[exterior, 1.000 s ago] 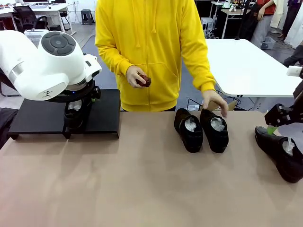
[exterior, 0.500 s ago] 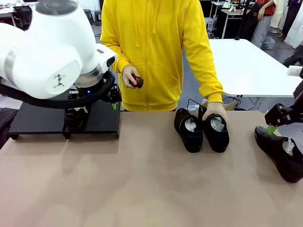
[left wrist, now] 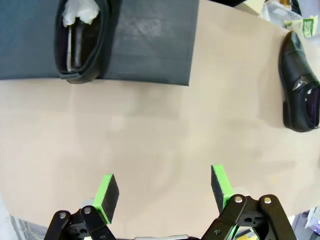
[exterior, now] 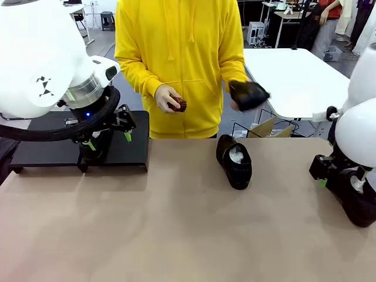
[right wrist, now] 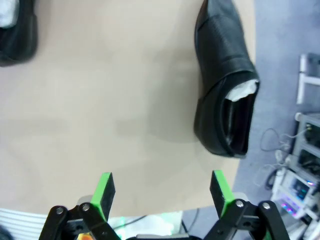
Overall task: Organize the shoes by placing them on the stand.
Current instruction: Pick up one Shoe and place it in the middle of the table.
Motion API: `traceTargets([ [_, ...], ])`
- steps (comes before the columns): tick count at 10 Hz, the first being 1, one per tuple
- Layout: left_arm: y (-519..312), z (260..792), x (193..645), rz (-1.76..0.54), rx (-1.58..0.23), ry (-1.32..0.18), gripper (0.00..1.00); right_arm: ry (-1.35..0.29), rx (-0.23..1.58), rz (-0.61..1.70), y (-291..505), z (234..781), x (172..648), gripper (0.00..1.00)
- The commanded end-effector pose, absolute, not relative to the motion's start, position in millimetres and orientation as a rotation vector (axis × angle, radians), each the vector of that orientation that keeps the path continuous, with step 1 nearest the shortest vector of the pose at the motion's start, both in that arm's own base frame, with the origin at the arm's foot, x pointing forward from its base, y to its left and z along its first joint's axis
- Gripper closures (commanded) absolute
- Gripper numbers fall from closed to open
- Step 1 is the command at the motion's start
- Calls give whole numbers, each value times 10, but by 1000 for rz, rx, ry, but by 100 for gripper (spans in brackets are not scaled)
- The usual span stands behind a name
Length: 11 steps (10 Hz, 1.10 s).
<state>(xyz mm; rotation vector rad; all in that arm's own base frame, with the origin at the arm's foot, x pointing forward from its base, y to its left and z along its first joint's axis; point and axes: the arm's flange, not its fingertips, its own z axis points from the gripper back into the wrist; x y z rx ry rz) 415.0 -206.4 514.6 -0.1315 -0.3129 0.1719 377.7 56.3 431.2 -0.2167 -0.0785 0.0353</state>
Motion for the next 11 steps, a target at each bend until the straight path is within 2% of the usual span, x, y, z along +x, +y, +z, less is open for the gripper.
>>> traceTargets([
  [1,-2151,5210,4107,154,-119,-325,5,-48,-264,59,318,4305,4002,0],
  [5,-2151,5210,4107,154,-119,-325,5,13,-81,94,-93,3857,4224,0],
  [7,-2151,5210,4107,154,-119,-325,5,-16,-75,115,-227,3602,4206,0],
  [11,-2151,5210,4107,154,-119,-325,5,-121,-28,87,-326,3424,4234,0],
])
